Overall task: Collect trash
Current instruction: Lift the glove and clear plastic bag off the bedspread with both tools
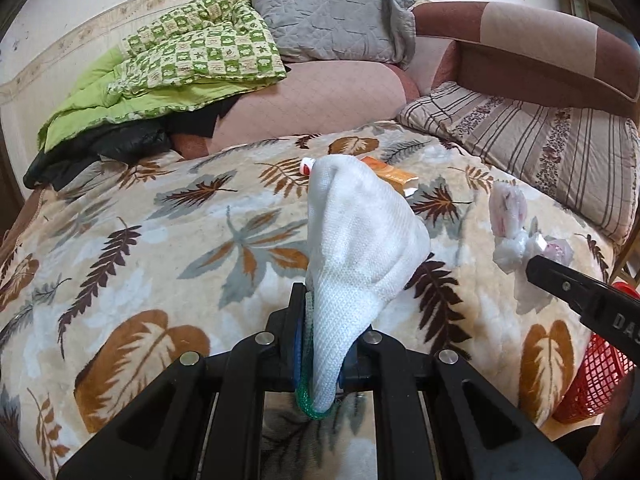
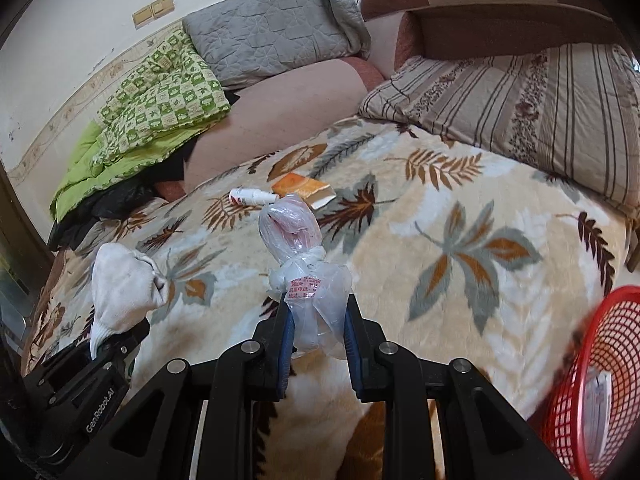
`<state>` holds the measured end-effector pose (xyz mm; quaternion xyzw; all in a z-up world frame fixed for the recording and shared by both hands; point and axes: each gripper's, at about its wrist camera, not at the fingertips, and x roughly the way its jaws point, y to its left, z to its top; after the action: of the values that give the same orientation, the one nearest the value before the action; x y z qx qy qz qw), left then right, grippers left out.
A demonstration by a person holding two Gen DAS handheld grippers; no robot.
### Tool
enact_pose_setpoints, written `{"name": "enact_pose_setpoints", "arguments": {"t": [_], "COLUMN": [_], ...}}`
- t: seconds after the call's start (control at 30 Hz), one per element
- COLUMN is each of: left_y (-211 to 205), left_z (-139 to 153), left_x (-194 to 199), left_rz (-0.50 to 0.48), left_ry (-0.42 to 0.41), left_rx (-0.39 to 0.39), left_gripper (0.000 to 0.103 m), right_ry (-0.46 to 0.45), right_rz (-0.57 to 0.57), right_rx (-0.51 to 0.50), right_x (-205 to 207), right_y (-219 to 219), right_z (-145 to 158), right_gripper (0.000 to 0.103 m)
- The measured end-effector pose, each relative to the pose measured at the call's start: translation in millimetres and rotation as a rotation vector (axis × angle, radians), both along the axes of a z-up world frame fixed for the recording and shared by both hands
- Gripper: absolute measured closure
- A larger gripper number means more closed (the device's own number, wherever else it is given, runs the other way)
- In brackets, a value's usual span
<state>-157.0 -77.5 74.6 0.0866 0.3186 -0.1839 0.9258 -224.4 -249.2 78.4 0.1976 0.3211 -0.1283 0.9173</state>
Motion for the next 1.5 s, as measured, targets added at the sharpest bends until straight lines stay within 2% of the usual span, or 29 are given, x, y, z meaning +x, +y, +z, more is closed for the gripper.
{"name": "enact_pose_setpoints", "arguments": {"t": [0.27,0.43,1.03,1.5], "left_y": [8.5,7.2,-8.6,-9.3], "left_z": [2.4,-0.4,-4.6,-2.1], "left_x": [5.7,8.5,10.0,7.4], "left_rz": [0.044,0.048,0.016,0.004], "left_ry": [-0.018,-0.018,-0.043,-0.052], "left_rx": [-0.007,0.008,0.036,0.038], "left_gripper": [0.091,0.091,0.091,0.091], "right_ry": [-0.032,-0.016,-0.006,-0.001], "right_rz": [0.052,0.057,0.003,0.014], "right_rx": [0.03,0.064,0.067,0.042], "right_x": [0.5,13.2,0.8,2.9], "right_y": [15.0,20.4,-1.6,5.8], "right_z": [-1.6,-9.1,-7.1,-5.6], "right_gripper": [0.078,0.078,0.078,0.078]}}
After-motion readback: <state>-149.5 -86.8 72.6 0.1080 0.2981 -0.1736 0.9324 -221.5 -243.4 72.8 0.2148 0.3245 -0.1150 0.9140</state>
